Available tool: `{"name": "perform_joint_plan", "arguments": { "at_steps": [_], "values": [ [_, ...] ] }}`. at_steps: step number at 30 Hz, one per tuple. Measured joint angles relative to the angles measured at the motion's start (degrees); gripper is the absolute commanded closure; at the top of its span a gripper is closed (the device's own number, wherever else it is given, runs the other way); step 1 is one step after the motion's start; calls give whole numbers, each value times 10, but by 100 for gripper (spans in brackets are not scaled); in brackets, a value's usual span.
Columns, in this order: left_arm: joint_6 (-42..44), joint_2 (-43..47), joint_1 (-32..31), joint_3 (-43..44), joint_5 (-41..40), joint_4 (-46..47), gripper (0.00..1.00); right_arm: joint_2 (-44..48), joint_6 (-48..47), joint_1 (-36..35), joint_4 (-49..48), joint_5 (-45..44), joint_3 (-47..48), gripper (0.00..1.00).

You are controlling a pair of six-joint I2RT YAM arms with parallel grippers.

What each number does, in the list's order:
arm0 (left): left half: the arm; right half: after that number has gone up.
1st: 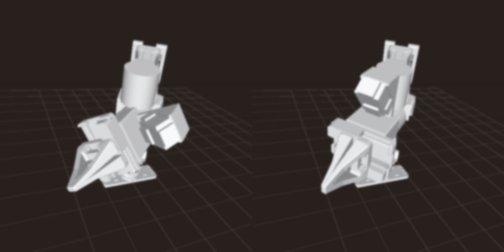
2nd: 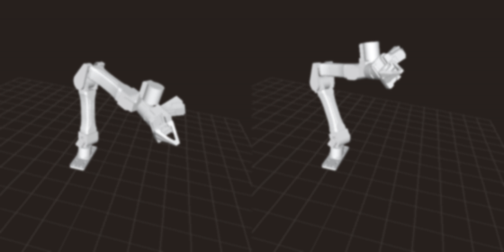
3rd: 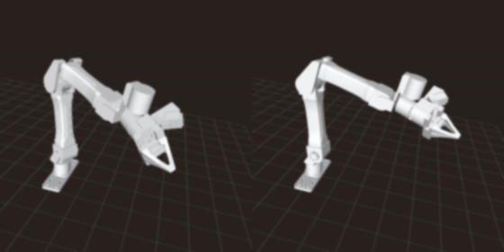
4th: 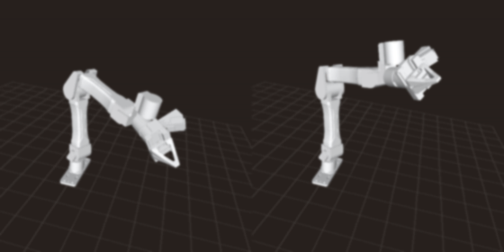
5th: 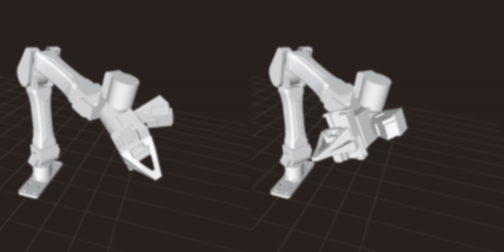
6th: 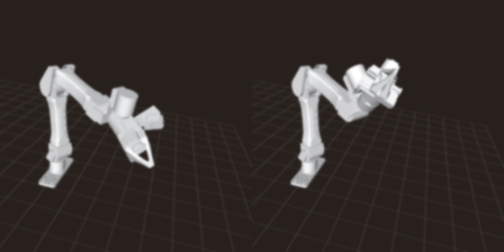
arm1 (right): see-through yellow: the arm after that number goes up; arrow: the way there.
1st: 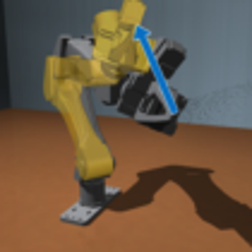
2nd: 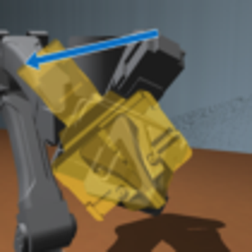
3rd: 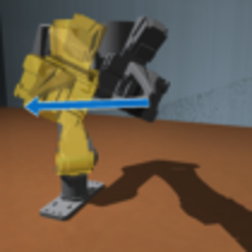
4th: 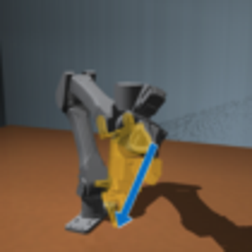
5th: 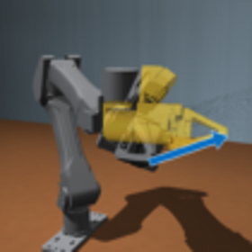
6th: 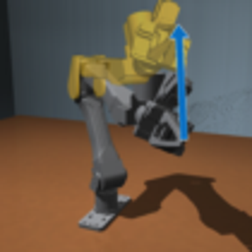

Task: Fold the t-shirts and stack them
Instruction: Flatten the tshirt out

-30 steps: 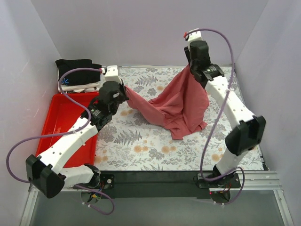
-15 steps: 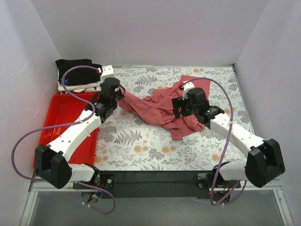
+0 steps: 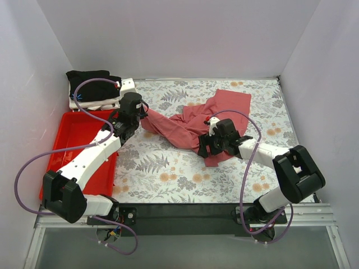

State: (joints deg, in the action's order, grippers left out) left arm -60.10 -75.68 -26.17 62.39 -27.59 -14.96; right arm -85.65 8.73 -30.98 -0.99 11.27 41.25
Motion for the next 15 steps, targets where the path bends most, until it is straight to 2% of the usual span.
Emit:
{"name": "perform_joint_plan", "arguments": {
  "at_steps": [3, 6, 7, 10, 15],
  "values": [
    [0, 0, 1, -1, 0, 0, 100, -8, 1, -2, -6, 2, 0, 39],
    [-1, 0, 1, -1, 0, 0, 100, -10, 4, -2, -7, 2, 0, 53],
    [-1, 0, 1, -1, 0, 0, 100, -10, 3, -2, -8, 3, 0, 62],
    [-2, 0, 2, -1, 1, 0, 100, -11, 3, -3, -9, 5, 0, 76],
    [-2, 0, 2, -2, 2, 0, 100, -23, 3, -3, -9, 9, 0, 76]
  ]
}}
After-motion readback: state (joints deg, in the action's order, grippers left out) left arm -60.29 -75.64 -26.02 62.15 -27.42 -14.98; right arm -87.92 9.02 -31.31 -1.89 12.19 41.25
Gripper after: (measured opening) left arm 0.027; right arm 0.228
